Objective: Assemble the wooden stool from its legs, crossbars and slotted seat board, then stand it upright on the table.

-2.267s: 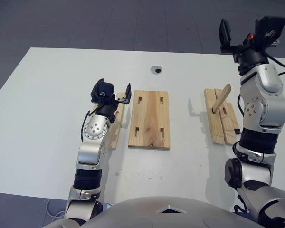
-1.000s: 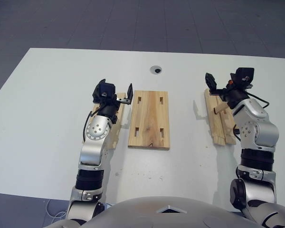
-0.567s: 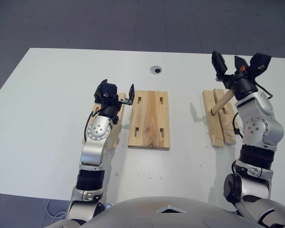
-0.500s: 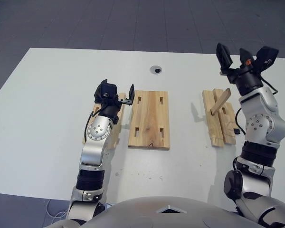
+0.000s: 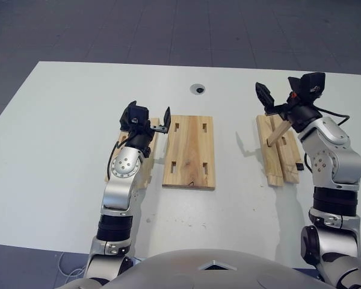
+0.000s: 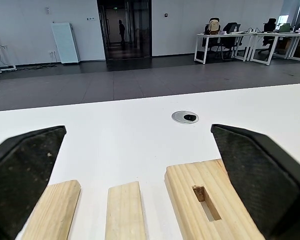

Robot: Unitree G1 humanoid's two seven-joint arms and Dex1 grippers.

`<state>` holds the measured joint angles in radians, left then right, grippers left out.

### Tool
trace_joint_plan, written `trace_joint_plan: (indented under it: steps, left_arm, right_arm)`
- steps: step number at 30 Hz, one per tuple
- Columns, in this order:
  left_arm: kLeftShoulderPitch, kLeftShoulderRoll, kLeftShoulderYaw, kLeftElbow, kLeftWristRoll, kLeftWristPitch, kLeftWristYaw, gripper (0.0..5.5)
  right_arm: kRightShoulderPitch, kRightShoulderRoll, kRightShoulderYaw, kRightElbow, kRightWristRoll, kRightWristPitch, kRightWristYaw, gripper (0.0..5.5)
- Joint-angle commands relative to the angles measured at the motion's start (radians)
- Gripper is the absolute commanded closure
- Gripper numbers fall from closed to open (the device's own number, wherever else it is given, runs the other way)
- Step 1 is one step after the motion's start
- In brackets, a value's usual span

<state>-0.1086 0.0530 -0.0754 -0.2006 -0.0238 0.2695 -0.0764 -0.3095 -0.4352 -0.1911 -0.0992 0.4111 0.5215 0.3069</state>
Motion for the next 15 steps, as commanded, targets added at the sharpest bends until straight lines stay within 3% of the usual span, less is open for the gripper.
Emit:
trace_joint_plan:
  steps: [1, 7, 15]
  left_arm:
    - [0.010, -0.005, -0.008, 0.002, 0.007, 0.003, 0.002, 0.10]
    - [0.009, -0.009, -0.014, 0.001, 0.008, 0.004, 0.003, 0.10]
    - [0.008, -0.008, -0.011, 0.003, 0.006, 0.001, 0.005, 0.10]
  right_arm:
    - [0.075, 0.047, -0.011, 0.077, 0.001, 0.040, -0.017, 0.11]
    - [-0.032, 0.101, -0.126, 0.015, 0.115, -0.029, -0.032, 0.11]
    - [-0.101, 0.127, -0.134, -0.083, 0.164, -0.067, -0.051, 0.11]
